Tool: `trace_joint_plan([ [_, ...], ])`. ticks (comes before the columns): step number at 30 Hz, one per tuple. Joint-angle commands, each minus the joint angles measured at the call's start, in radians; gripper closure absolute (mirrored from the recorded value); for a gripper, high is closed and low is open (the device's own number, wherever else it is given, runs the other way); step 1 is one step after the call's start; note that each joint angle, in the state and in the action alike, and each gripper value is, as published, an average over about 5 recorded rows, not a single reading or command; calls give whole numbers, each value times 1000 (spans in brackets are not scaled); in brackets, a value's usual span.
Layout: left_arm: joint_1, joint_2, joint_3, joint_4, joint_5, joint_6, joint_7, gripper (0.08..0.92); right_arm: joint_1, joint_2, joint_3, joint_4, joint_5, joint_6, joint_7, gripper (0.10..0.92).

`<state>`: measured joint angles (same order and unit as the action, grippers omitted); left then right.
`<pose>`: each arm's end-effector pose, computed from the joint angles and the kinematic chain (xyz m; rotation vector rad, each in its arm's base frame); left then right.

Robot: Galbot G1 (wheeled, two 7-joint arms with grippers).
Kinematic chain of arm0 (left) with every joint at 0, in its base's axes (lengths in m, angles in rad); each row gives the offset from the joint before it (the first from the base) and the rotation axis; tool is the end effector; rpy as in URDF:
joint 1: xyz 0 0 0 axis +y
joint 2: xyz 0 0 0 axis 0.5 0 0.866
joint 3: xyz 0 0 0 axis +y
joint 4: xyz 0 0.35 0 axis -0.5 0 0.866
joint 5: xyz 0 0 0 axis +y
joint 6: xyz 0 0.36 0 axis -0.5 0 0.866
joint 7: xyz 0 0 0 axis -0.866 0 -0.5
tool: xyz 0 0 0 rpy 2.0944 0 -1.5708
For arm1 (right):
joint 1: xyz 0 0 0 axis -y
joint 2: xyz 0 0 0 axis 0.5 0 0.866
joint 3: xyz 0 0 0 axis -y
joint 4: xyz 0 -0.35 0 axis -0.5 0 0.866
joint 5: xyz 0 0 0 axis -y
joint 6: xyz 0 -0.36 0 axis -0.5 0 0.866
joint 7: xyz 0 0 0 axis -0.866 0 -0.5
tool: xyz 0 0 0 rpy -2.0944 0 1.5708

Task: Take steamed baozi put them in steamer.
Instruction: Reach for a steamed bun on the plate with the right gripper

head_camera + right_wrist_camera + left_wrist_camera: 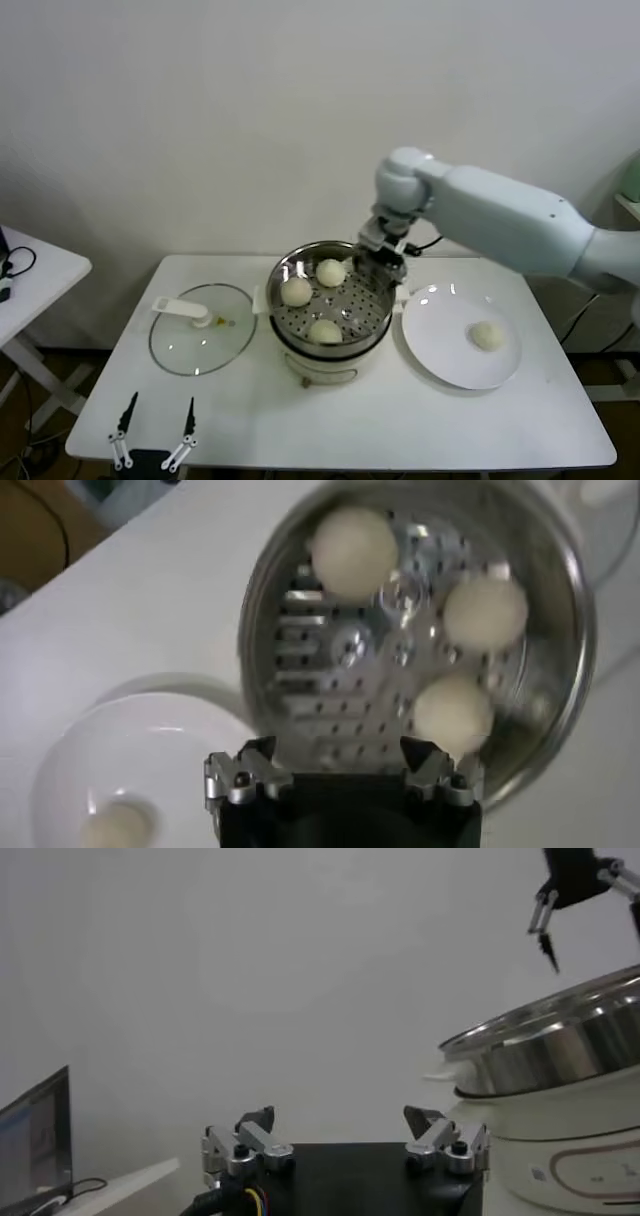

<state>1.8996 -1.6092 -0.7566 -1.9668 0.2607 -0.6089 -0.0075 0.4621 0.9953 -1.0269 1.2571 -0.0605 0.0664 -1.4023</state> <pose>0.0516 0.0685 -0.3841 -0.0668 2.9676 0.5811 0.5725 0.0363 -0.0283 1.7057 -0.8894 1.8372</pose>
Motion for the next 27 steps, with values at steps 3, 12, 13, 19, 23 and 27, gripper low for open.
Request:
trace_joint_plan([
  [3,-4,-14,6,8,14,-1,2,177,-214,-272,201,-243,-108,8,-38,203],
  [12,6,-12,7,-2,18,-8,3,177,-491,-267,403,-309,-279,33,91,203],
  [13,7,-11,6,-4,17,-8,3,177,-503,-258,412,-320,-290,34,99,203],
  [19,11,-11,4,-5,15,-9,2,177,-531,-195,448,-380,-353,38,133,203],
  [23,14,-12,1,-5,13,-11,1,177,-542,-166,457,-420,-368,36,133,203],
  [27,12,-12,-5,-3,10,-10,1,177,-552,-154,461,-448,-371,38,136,203],
])
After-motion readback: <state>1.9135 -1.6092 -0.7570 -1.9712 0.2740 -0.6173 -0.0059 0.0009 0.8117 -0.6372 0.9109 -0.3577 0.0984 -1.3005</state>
